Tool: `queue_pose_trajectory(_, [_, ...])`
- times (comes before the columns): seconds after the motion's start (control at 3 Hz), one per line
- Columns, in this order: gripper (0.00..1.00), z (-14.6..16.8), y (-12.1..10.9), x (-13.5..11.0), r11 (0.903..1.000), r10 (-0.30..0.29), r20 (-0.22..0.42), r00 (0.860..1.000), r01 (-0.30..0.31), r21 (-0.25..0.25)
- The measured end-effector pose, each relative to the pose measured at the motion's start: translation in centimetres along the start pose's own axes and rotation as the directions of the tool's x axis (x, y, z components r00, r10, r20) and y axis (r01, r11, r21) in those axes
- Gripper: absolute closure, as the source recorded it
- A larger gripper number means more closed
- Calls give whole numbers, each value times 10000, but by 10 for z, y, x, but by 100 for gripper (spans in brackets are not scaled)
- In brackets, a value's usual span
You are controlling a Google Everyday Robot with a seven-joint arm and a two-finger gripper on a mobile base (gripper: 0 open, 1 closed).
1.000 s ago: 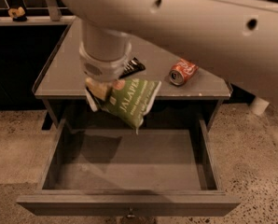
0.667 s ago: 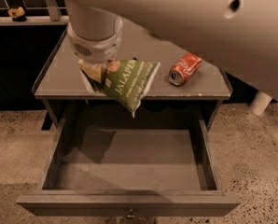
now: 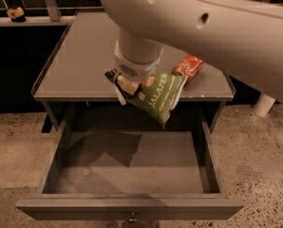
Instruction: Pick green jalapeno chip bag from top drawer and place on counter
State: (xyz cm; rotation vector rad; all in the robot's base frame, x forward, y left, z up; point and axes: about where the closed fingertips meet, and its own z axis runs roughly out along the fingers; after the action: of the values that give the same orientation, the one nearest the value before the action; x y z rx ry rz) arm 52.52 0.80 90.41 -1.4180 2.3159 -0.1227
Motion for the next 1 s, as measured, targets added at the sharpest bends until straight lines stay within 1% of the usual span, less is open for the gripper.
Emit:
queue_pose_trajectory(0.33, [100,18,-44,39,9986,525,999,9936,-526,-18])
queue_pose_trajectory(0.67, [100,18,-96,41,9973,618,1602,9852,-673,289])
queue_pose_trajectory(1.0, [100,5,-106,34,9964,586,1853,9809,-690,498])
